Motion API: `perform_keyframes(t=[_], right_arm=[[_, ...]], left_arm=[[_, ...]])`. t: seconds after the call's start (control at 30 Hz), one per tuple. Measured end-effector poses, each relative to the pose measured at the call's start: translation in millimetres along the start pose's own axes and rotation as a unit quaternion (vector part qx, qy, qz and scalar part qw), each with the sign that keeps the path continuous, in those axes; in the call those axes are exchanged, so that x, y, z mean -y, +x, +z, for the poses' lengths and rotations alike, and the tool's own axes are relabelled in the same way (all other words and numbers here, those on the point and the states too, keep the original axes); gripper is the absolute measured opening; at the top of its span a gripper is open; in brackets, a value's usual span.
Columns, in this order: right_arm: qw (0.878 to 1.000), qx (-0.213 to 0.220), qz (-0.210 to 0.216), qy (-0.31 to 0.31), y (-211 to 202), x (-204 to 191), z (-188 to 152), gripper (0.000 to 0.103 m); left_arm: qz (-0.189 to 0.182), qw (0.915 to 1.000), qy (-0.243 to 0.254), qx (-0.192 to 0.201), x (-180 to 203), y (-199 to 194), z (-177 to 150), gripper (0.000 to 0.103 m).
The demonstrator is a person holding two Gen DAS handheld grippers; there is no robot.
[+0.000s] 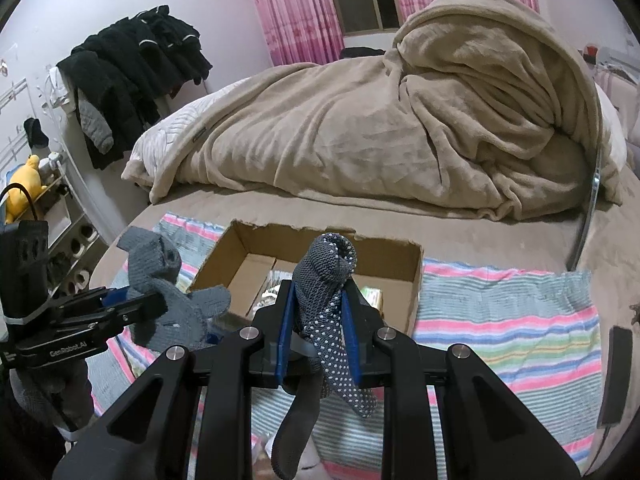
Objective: Organize objects
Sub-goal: 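Lower both gloves into the box and open both tools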
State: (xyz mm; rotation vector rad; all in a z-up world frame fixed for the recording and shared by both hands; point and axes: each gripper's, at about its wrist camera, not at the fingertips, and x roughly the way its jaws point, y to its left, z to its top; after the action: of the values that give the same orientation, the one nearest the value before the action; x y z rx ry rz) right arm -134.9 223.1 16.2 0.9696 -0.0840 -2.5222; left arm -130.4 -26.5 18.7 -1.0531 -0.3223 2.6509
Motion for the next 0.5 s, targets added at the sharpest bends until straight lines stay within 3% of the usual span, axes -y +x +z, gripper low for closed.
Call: perform_keyframes(t=[0.5], right_arm=[[1.0, -0.003, 0.005, -0.004, 35, 8, 20, 0.024]], left_arm=[[0.02, 0.9996, 0.02, 0.002, -12, 35, 24, 0.037]])
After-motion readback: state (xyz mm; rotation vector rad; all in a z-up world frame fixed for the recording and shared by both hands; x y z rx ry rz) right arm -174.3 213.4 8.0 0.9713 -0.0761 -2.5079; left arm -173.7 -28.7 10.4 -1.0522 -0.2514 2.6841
